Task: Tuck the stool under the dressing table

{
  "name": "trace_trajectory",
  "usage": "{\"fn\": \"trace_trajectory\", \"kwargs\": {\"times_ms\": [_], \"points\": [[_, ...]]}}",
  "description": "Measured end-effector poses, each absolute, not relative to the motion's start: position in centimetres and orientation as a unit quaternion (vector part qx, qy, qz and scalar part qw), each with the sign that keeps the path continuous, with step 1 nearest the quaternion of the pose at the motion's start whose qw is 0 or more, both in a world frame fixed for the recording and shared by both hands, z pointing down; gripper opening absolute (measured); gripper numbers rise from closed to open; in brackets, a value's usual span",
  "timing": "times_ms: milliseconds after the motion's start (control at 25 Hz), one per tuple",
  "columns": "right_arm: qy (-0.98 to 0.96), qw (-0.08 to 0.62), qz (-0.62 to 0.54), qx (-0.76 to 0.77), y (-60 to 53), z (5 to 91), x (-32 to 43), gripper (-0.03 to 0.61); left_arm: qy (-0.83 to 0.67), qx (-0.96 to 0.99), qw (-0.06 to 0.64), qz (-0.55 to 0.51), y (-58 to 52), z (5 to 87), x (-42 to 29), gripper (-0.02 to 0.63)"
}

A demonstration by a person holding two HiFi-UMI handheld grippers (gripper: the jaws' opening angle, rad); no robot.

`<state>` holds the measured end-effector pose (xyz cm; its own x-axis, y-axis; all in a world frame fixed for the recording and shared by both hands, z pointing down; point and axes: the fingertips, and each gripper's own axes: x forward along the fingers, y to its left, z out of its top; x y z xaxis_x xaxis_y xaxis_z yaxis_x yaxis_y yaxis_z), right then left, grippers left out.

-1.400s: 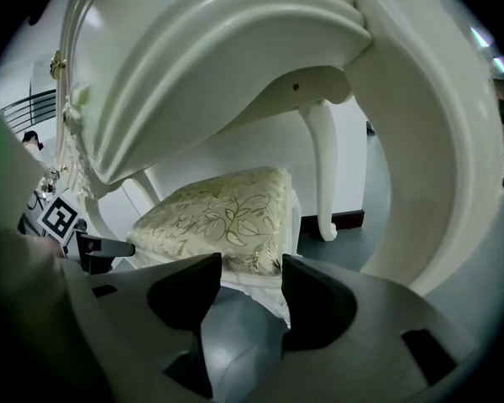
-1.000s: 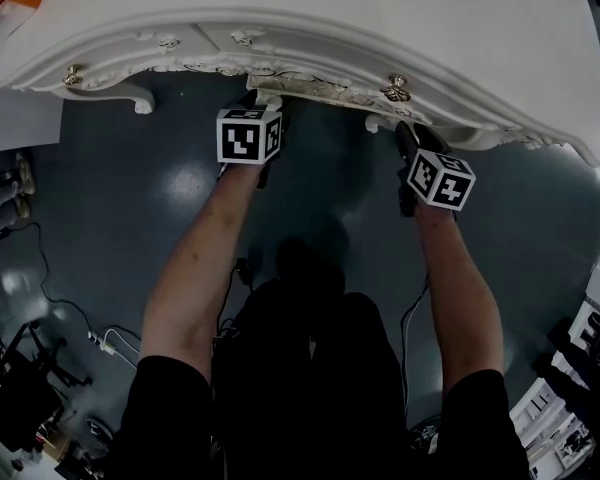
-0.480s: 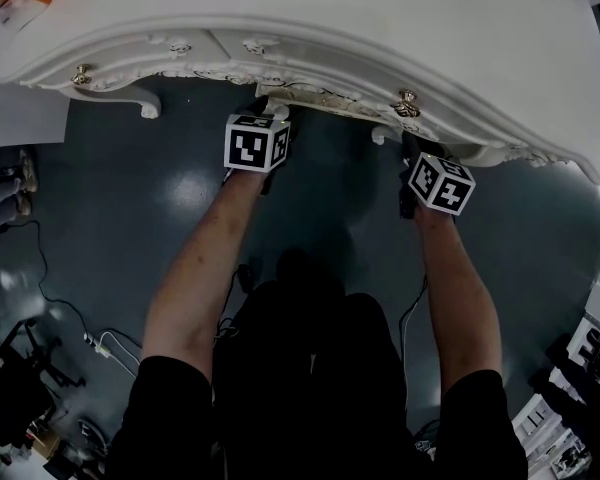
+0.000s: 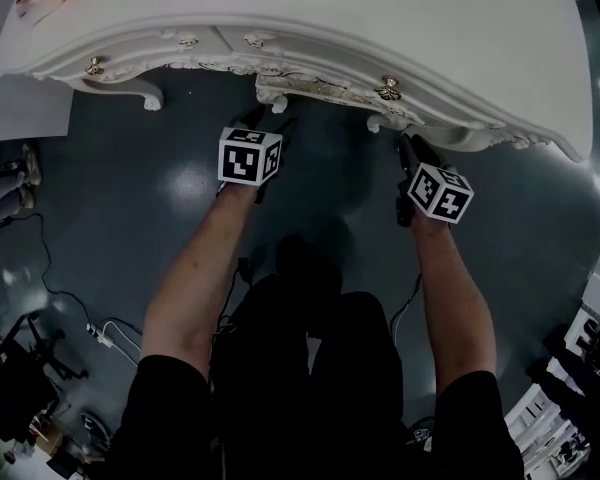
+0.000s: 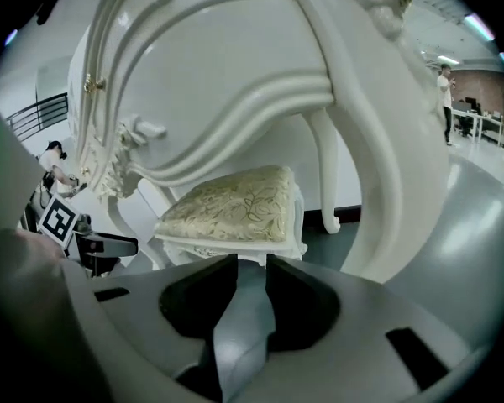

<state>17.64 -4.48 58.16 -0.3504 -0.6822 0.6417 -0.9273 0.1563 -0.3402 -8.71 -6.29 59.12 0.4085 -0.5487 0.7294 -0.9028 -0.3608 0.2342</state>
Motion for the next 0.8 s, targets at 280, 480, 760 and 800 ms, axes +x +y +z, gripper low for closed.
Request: {"fn": "trace_trajectory", "kwargs": {"times_ms": [280, 480, 760, 800], "points": [[-0.754, 0.16, 0.361, 0.525, -1.2, 50.5, 16.9, 0.115, -0.48, 0.77, 0.315, 0.278, -3.2, 52.0, -7.4, 0.304], [-0.759, 0.143, 0.363, 0.521, 1.0, 44.2, 16.7, 0.115, -0.482, 0.775, 0.306, 0.27, -1.4, 45.1, -5.3, 0.262], [-0.76, 0.119, 0.37, 0.52, 5.0, 35.3, 16.7, 0.114, -0.449, 0.799, 0.276, 0.29, 3.2, 36.1, -0.9, 0.235], [-0.763, 0.118, 0.369, 0.517, 5.5, 34.2, 16.6, 0.114, -0.446, 0.801, 0.27, 0.294, 4.0, 34.9, -0.3, 0.224]]}}
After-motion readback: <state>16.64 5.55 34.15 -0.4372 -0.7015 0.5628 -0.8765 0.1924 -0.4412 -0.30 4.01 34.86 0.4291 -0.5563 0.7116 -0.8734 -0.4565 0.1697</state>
